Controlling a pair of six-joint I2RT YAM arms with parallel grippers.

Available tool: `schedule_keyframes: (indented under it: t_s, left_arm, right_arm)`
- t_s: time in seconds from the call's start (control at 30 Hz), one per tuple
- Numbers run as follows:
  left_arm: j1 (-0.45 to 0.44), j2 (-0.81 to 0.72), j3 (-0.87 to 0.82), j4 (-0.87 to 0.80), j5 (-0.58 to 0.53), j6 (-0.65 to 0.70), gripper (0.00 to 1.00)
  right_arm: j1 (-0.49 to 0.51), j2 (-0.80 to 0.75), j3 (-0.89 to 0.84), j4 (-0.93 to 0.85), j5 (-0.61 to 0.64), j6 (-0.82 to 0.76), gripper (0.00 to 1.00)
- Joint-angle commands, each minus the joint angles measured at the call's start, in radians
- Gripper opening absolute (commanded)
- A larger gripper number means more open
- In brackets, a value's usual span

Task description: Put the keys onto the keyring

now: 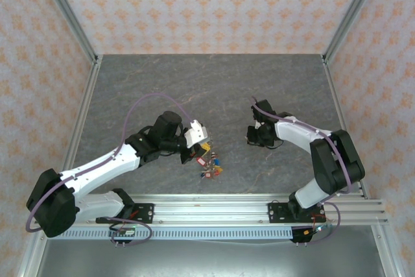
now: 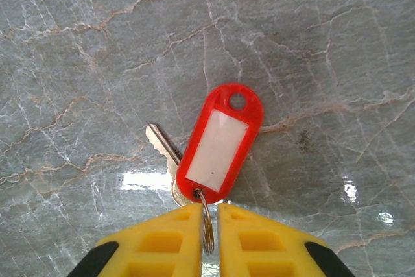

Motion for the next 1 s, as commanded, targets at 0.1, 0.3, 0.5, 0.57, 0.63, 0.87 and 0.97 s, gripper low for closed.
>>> schedule_keyframes:
  t_s: [0.1,0.3,0.5,0.57,0.63,0.87,0.97]
  left_arm:
    - [-0.008,-0.002,0.03,0.032,0.007,0.027,0.0]
    - [-0.008,0.001,0.032,0.033,0.006,0.028,0.0]
    - [-0.008,0.001,0.032,0.029,0.008,0.029,0.0]
    - [-0.008,0.001,0.031,0.032,0.009,0.029,0.0]
    - [-0.008,0.003,0.031,0.032,0.008,0.028,0.0]
    - [-0.008,-0.002,0.031,0.033,0.005,0.029,0.0]
    - [-0.008,-0.002,0.032,0.032,0.005,0.028,0.0]
  right_arm:
    - [0.007,-0.003,-0.006,0.003,0.011,0.009,0.11]
    - [0.008,-0.016,-0.007,0.006,-0.008,0.007,0.09]
    - [0.008,-0.005,-0.017,0.014,-0.01,0.01,0.05]
    - [0.007,-0.001,-0.017,0.014,-0.005,0.012,0.08]
    - [0.007,0.003,-0.014,0.01,-0.004,0.014,0.12]
    - [0.008,0.005,-0.014,0.022,-0.001,0.017,0.14]
    - [0.008,0.014,-0.012,0.024,-0.001,0.016,0.14]
